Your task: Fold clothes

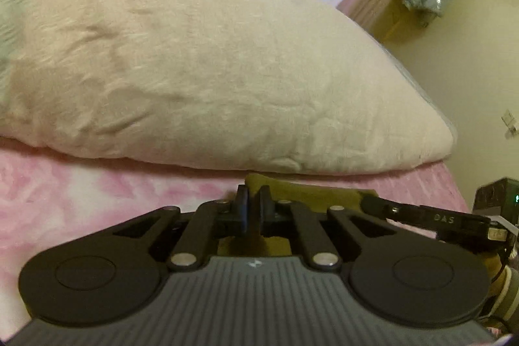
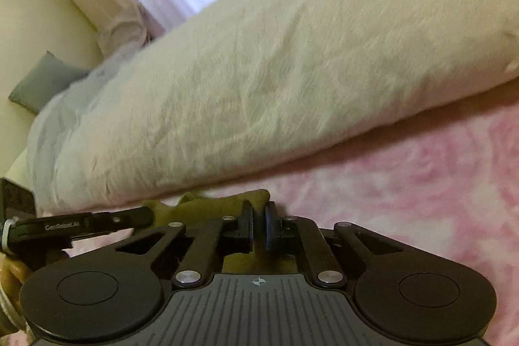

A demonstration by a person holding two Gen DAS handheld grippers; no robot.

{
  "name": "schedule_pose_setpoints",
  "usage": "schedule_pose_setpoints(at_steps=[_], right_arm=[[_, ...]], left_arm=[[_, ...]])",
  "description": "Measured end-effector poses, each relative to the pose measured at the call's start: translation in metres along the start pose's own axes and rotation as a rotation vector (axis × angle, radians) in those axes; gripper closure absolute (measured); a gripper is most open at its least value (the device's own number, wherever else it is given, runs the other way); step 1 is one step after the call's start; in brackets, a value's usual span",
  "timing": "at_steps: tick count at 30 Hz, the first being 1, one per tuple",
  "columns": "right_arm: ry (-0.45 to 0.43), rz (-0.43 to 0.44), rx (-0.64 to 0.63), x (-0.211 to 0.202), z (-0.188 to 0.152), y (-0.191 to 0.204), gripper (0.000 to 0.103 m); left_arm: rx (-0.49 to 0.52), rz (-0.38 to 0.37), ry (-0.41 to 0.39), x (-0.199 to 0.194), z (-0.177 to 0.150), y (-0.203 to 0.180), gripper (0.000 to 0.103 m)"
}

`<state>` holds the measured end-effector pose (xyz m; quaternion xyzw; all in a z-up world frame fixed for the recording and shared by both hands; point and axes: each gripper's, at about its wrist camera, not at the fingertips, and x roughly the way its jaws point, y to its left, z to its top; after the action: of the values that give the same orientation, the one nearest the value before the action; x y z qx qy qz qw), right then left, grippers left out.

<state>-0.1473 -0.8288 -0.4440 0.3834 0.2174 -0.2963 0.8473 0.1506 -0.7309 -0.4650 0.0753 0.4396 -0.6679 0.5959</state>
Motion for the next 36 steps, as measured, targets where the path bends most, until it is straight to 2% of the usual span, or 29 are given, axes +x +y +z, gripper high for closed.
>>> schedule_pose_setpoints(at_steps=[2, 4, 7, 8, 9, 10, 11, 12, 15, 18, 20, 23, 26, 27, 29, 32, 36], right_arm=[[0.001, -0.028, 0.020, 0.004, -0.004, -0.008, 0.098], [0.013, -0.044, 0.056, 0.008, -0.009, -0.014, 0.098], [0.019, -0.071, 0.063, 0.002, -0.002, -0.006, 0.097], [0.019, -0.082, 0.052, -0.001, 0.001, -0.003, 0.097], [0.020, -0.103, 0.039, -0.002, 0.003, 0.000, 0.091], [0.022, -0.142, 0.023, -0.001, 0.004, 0.003, 0.063], [0.024, -0.181, 0.008, 0.000, 0.005, 0.005, 0.045], [0.028, -0.211, -0.015, 0.001, 0.005, 0.007, 0.041], [0.011, -0.256, -0.091, -0.011, 0.008, 0.019, 0.041], [-0.034, -0.214, -0.118, -0.042, 0.000, 0.031, 0.041], [-0.021, -0.197, -0.160, -0.065, -0.019, 0.040, 0.041], [0.037, -0.193, -0.248, -0.095, -0.061, 0.055, 0.041], [0.112, -0.231, -0.367, -0.120, -0.129, 0.075, 0.045], [0.135, -0.247, -0.409, -0.131, -0.154, 0.082, 0.052], [0.179, -0.269, -0.453, -0.153, -0.198, 0.092, 0.054], [0.266, -0.289, -0.472, -0.195, -0.252, 0.098, 0.054], [0.357, -0.317, -0.392, -0.260, -0.295, 0.095, 0.053]], left_arm=[[-0.004, 0.055, 0.037, 0.013, -0.008, 0.004, 0.097], [-0.024, 0.061, 0.015, 0.014, -0.009, -0.001, 0.097], [-0.090, 0.023, 0.014, 0.010, -0.005, -0.005, 0.096], [-0.107, 0.052, 0.018, 0.011, -0.003, -0.003, 0.093], [-0.124, 0.080, 0.021, 0.013, -0.001, -0.002, 0.084], [-0.140, 0.109, 0.026, 0.015, 0.001, 0.000, 0.082], [-0.142, 0.129, 0.047, 0.019, 0.003, 0.000, 0.082], [-0.129, 0.143, 0.038, 0.018, 0.006, -0.004, 0.083], [-0.058, 0.156, -0.011, -0.002, 0.006, -0.022, 0.082], [0.019, 0.130, -0.050, -0.035, -0.005, -0.040, 0.085], [0.071, 0.106, -0.045, -0.060, -0.029, -0.050, 0.092], [0.154, 0.103, 0.016, -0.101, -0.085, -0.066, 0.094], [0.216, 0.108, 0.099, -0.144, -0.146, -0.079, 0.094], [0.209, 0.122, 0.129, -0.160, -0.169, -0.082, 0.094], [0.195, 0.151, 0.189, -0.191, -0.213, -0.087, 0.094], [0.147, 0.240, 0.278, -0.248, -0.263, -0.085, 0.095], [-0.029, 0.324, 0.338, -0.320, -0.305, -0.085, 0.094]])
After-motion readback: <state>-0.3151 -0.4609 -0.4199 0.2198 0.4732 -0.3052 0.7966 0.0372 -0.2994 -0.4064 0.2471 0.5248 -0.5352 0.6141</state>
